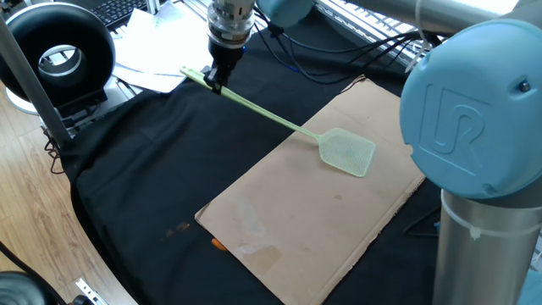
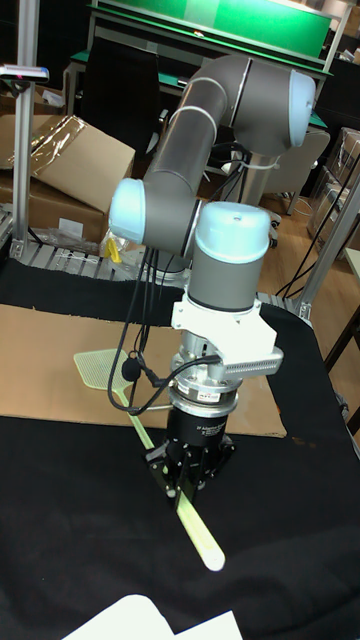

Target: Swat with a flyswatter

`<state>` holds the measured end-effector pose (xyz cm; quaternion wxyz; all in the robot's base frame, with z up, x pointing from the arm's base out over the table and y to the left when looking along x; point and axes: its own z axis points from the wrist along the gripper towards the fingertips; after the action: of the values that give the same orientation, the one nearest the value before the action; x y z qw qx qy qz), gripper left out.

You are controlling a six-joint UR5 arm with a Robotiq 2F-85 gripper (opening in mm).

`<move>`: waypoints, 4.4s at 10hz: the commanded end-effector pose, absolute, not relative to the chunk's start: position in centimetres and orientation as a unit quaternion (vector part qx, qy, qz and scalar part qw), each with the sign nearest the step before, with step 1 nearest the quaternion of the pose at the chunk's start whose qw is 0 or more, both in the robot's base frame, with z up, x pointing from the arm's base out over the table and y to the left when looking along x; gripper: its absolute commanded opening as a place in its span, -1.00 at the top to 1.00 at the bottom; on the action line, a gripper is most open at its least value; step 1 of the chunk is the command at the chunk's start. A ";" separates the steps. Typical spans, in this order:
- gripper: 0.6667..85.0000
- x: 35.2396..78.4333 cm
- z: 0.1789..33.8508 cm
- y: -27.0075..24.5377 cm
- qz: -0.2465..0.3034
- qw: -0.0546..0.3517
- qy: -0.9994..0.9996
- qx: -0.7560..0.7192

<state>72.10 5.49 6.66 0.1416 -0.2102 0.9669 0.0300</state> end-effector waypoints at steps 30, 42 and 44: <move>0.98 66.1 5.2 -0.2 -0.033 0.016 0.994 -0.098; 0.43 66.6 5.5 -0.2 0.015 0.040 0.999 -0.009; 0.03 66.9 5.4 -0.2 0.016 0.048 0.998 -0.028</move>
<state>66.33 -0.50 5.17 0.0328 -0.0112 0.9994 0.0040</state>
